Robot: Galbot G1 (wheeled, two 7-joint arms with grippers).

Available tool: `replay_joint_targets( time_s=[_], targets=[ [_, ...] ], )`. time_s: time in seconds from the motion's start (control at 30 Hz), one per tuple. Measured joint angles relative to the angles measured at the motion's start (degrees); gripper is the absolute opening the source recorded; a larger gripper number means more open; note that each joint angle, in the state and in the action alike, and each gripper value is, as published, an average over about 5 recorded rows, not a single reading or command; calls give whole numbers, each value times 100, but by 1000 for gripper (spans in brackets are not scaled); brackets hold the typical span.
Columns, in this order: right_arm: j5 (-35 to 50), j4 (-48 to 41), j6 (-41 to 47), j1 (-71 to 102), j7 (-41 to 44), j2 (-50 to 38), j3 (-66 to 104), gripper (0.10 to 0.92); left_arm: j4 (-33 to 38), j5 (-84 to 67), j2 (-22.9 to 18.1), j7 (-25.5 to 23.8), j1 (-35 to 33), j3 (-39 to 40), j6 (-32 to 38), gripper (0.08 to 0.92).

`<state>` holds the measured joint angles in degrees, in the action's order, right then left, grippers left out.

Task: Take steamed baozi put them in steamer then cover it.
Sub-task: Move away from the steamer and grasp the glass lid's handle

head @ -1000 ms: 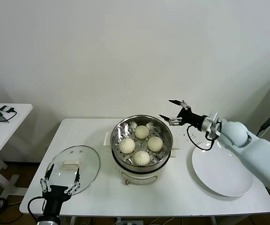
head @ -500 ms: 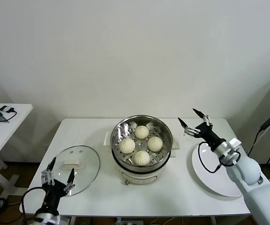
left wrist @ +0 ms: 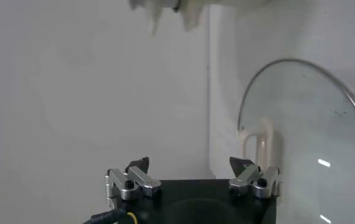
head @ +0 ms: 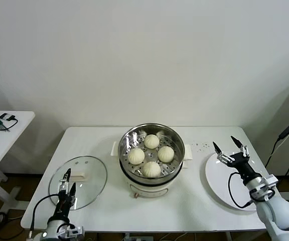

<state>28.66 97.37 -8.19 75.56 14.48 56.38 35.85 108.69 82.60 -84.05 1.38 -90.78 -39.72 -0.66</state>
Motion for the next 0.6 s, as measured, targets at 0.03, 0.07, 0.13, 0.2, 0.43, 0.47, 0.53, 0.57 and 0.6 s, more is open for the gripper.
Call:
replay_joint_targets(
  time_s=[0.03, 0.07, 0.13, 0.2, 0.43, 0.47, 0.53, 0.57, 0.6],
  targets=[
    [-10, -7, -8, 52, -2, 7, 44, 823, -107, 70, -2, 31, 66, 3, 11, 823],
    [-20, -16, -16, 99, -4, 13, 84, 823, -215, 132, -5, 62, 134, 2, 21, 823],
    [-42, -38, -30, 187, -7, 27, 160, 823, -423, 239, -12, 120, 270, -2, 38, 823],
    [-67, -54, -44, 257, -9, 48, 227, 823, -621, 329, -11, 177, 409, -1, 54, 823],
    [-149, -83, -82, 411, -11, 132, 394, 823, -1244, 551, 29, 363, 879, -2, 113, 823],
    [-162, -91, -89, 424, -11, 142, 414, 823, -1325, 574, 34, 385, 942, -6, 118, 823],
    [-189, -110, -101, 446, -11, 163, 450, 823, -1486, 617, 48, 422, 1064, -17, 130, 823],
    [-203, -120, -108, 456, -11, 173, 464, 823, -1565, 633, 60, 441, 1125, -23, 135, 823],
    [-218, -130, -116, 465, -10, 181, 476, 823, -1642, 646, 72, 458, 1185, -28, 141, 823]
  ],
)
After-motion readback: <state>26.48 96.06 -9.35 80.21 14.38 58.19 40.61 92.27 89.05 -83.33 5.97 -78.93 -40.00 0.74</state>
